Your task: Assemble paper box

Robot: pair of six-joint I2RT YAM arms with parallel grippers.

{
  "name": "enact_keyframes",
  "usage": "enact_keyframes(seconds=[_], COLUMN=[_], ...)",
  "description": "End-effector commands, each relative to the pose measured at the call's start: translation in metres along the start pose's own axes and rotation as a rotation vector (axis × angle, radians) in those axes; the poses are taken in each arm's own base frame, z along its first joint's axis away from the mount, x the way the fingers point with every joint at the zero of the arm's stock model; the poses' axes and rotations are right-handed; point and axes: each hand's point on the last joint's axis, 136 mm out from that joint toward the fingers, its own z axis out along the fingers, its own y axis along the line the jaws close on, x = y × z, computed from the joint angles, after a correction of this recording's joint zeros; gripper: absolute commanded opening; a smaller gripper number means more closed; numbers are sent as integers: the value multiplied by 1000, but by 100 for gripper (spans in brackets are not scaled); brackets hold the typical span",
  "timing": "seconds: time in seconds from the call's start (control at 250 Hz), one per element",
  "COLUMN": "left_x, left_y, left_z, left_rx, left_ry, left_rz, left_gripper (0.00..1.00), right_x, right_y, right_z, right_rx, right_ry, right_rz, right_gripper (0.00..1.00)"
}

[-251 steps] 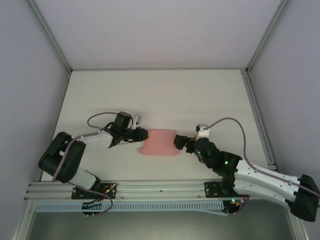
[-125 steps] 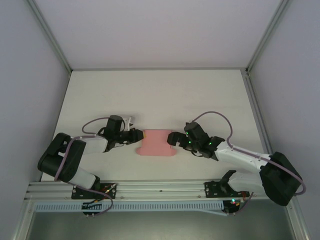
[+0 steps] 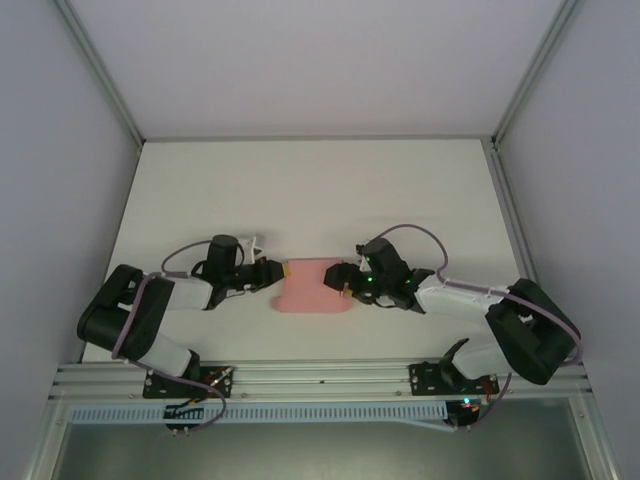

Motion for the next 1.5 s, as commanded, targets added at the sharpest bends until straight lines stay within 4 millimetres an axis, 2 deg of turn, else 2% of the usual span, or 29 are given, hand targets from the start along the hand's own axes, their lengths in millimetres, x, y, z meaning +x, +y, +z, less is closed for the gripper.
enact_keyframes(seconds=[0.0,0.188,0.256,0.311,0.363,0.419,0.487,0.515,0.527,0.539,0.631,0.707,0.795,0.85,0.894,0.934,1.022,1.102,1.222,1.497], left_x=[-2,-10,-14,-19,-25,-31,-42,-48,-51,-53,-75,-85,-69,-51,-33,-17,-2,4,13,-5], left_y=[-7,-17,-21,-26,-31,-35,-39,-40,-41,-42,-59,-90,-132,-149,-155,-154,-143,-129,-124,-113], left_z=[-3,-5,-6,-7,-8,-10,-16,-19,-21,-23,-40,-48,-43,-35,-27,-19,-6,2,9,21], left_rx=[41,59,63,69,63,41,-6,-32,-42,-51,-131,-157,-134,-132,-118,-125,-220,-317,-390,-532], left_ry=[-6,-28,-38,-47,-56,-68,-101,-125,-136,-146,-218,-252,-213,-171,-107,-43,66,145,219,210], left_rz=[18,49,61,79,97,123,175,195,207,219,356,551,865,1053,1193,1298,1434,1502,1605,1693], left_gripper=[3,10,23,29,42,66,82,91,98,99,100,100,100,100,100,100,100,100,100,100], right_x=[-9,-18,-20,-23,-25,-28,-31,-32,-33,-33,-35,-37,-40,-43,-45,-48,-49,-46,-50,-50], right_y=[22,42,42,38,34,33,31,29,27,26,16,11,6,7,10,15,22,22,16,22], right_z=[1,-11,-17,-23,-28,-34,-38,-40,-41,-41,-43,-43,-47,-50,-53,-55,-59,-62,-69,-76], right_rx=[-115,-199,-176,-126,-83,-61,-37,-23,-17,-13,-6,-22,-27,-33,-46,-73,-111,-109,-78,-79], right_ry=[-12,-50,-74,-93,-107,-127,-146,-152,-153,-153,-128,-79,14,64,102,139,245,326,356,411], right_rz=[-23,-71,-87,-106,-118,-117,-96,-68,-55,-39,141,301,450,514,554,585,677,724,744,748], right_gripper=[67,49,43,41,41,41,41,41,40,40,39,39,37,36,37,37,35,34,33,34])
